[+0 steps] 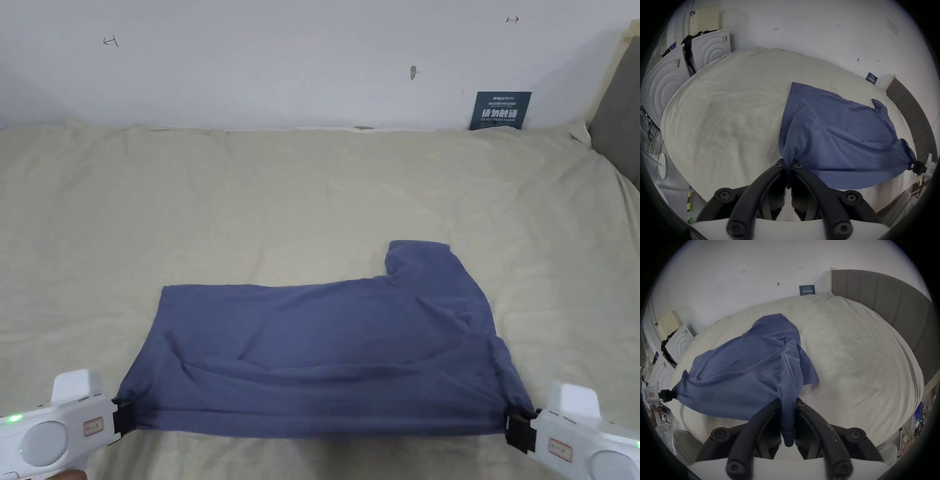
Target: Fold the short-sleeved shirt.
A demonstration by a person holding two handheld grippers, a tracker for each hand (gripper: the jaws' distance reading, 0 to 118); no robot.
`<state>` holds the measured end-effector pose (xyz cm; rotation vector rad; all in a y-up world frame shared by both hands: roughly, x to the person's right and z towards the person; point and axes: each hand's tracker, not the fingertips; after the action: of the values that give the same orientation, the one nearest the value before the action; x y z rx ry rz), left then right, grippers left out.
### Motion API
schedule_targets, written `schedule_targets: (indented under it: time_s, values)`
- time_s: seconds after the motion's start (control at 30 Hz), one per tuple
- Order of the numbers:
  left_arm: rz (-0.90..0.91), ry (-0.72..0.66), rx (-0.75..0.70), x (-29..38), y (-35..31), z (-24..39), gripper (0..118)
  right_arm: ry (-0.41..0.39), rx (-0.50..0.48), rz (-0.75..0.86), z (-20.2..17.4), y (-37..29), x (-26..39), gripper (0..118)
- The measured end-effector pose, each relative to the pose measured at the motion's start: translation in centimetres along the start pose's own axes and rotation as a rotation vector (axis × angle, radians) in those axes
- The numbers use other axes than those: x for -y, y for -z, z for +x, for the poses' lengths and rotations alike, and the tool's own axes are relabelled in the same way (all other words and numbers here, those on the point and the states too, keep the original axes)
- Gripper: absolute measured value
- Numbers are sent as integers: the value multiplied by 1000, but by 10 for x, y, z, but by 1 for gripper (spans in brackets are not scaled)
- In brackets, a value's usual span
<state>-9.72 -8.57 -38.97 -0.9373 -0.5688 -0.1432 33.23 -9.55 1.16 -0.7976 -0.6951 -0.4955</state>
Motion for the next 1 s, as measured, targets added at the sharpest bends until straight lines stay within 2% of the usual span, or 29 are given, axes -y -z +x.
schedule_targets:
  time_s: [0.17,0.33,0.4,0.43,0.47,0.5,0.53,0.57,0.6,0.63,0.67,0.77,0.93,1.0]
  values:
    - [-94,-7,-32,36,12,-11,6,76,5,-104,4,8,40,15]
    - [-122,2,-71,49,24,-5,6,104,25,-128,1,19,52,16]
    - [-133,5,-95,43,22,3,19,101,37,-124,-5,11,47,29]
    - [-137,7,-98,41,20,5,32,90,56,-121,-8,8,42,40]
    - [-138,5,-94,38,15,6,65,56,93,-101,-12,2,38,56]
    - [-135,1,-89,35,10,8,65,29,108,-55,-17,-7,33,56]
    - [-112,-17,-80,31,3,11,74,13,114,-10,-22,-15,27,61]
    - [-62,-39,-61,26,-8,16,94,-6,110,37,-28,-28,17,75]
    - [3,-45,-34,19,-22,22,107,-24,101,88,-35,-40,7,88]
    - [79,-56,-9,12,-37,29,109,-38,93,138,-41,-52,-2,99]
    - [154,-65,0,4,-52,37,108,-58,79,204,-47,-67,-13,103]
    - [333,-13,47,-23,-95,63,109,-115,61,374,-69,-107,-42,103]
    - [613,61,7,-46,-149,104,109,-169,33,597,-101,-159,-66,103]
    - [695,66,-11,-49,-160,116,109,-186,38,661,-108,-169,-69,99]
